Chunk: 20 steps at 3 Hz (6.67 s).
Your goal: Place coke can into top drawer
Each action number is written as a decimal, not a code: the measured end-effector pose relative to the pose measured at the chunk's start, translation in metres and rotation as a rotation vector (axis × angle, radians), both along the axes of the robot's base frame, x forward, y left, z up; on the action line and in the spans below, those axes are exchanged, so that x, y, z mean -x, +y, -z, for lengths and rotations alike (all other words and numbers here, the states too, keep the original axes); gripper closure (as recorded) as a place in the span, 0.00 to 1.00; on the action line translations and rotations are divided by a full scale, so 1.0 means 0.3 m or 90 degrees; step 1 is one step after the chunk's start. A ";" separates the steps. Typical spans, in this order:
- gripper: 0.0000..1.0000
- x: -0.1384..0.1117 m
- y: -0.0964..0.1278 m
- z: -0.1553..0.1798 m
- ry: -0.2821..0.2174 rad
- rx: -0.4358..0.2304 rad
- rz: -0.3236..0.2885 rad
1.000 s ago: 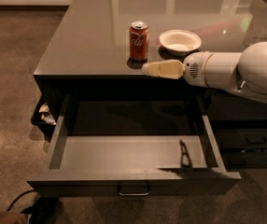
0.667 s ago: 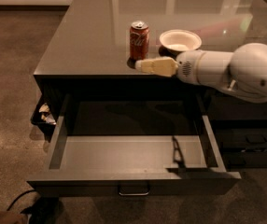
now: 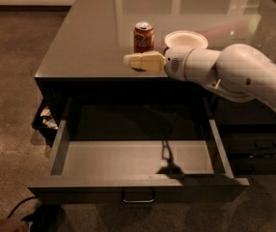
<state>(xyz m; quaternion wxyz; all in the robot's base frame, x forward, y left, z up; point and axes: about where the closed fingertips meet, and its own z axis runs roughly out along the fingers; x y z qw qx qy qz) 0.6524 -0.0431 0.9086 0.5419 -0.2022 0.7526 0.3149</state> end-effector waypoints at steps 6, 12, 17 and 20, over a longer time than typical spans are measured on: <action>0.42 -0.257 0.278 0.024 -0.103 0.047 -0.042; 1.00 0.274 0.196 0.000 -0.172 -0.012 -0.357; 1.00 0.172 0.322 0.742 -0.010 0.108 -0.294; 0.35 0.090 0.353 0.852 0.029 0.053 -0.177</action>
Offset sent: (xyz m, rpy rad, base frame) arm 0.0851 0.0202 -0.0194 -0.0870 -0.1046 -0.0815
